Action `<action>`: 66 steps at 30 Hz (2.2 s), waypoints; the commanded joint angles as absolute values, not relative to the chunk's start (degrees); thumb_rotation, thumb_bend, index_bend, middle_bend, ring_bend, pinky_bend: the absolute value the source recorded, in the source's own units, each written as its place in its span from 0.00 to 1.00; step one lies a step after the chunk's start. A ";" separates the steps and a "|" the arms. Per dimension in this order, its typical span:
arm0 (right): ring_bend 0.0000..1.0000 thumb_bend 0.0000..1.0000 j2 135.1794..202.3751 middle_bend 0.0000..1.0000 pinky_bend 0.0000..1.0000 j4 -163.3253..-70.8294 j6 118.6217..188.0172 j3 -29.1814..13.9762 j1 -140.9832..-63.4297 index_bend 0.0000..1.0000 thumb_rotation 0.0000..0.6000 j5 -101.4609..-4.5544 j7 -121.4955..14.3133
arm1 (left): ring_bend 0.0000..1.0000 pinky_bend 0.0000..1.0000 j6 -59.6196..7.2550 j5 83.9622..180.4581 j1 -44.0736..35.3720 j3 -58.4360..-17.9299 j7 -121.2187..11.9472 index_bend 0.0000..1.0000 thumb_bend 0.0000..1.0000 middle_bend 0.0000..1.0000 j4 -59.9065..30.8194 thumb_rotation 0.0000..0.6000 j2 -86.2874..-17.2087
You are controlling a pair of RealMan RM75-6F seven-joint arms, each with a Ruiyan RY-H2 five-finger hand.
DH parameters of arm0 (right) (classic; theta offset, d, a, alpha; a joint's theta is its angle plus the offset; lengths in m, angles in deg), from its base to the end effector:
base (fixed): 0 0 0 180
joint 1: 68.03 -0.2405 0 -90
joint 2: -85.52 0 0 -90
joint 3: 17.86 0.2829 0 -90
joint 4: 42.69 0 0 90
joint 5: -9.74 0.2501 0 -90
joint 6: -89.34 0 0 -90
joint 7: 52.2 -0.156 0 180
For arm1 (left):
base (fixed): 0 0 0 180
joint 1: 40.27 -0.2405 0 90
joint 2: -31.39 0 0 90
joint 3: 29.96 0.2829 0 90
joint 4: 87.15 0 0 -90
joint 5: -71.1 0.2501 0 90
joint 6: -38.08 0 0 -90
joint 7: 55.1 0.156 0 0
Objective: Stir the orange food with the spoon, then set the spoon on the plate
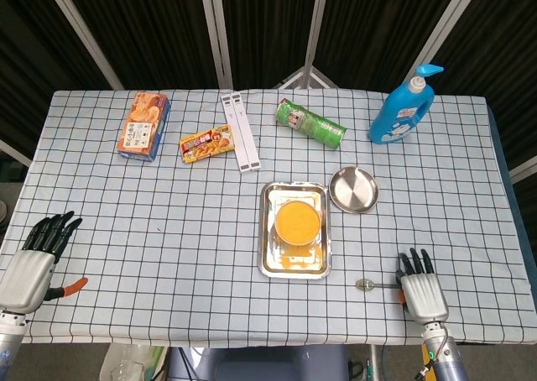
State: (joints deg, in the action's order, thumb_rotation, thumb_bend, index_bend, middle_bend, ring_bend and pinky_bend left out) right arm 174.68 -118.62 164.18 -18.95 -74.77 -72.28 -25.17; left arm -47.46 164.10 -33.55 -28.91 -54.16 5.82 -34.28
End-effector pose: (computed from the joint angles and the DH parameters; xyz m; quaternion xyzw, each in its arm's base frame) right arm -0.3585 -0.1872 -0.0339 0.7050 -0.3482 0.2247 0.5756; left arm -0.3269 0.1901 0.1073 -0.6440 -0.3733 -0.4070 0.5294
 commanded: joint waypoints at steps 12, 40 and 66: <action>0.05 0.45 175.06 0.19 0.00 -117.98 163.74 -19.11 -74.74 0.59 1.00 -71.83 -25.02 | 0.00 0.00 -47.47 164.24 -33.52 -28.90 -54.29 0.00 0.00 0.00 5.78 1.00 -34.30; 0.07 0.45 171.12 0.20 0.00 -126.20 165.45 -14.77 -76.51 0.63 1.00 -70.52 -23.50 | 0.00 0.00 -46.98 164.26 -33.17 -28.97 -53.87 0.00 0.00 0.00 5.79 1.00 -34.54; 0.07 0.45 180.06 0.20 0.00 -137.11 160.36 0.63 -95.03 0.63 1.00 -47.22 8.49 | 0.00 0.00 -45.72 164.70 -32.49 -28.39 -56.50 0.00 0.00 0.00 5.60 1.00 -33.44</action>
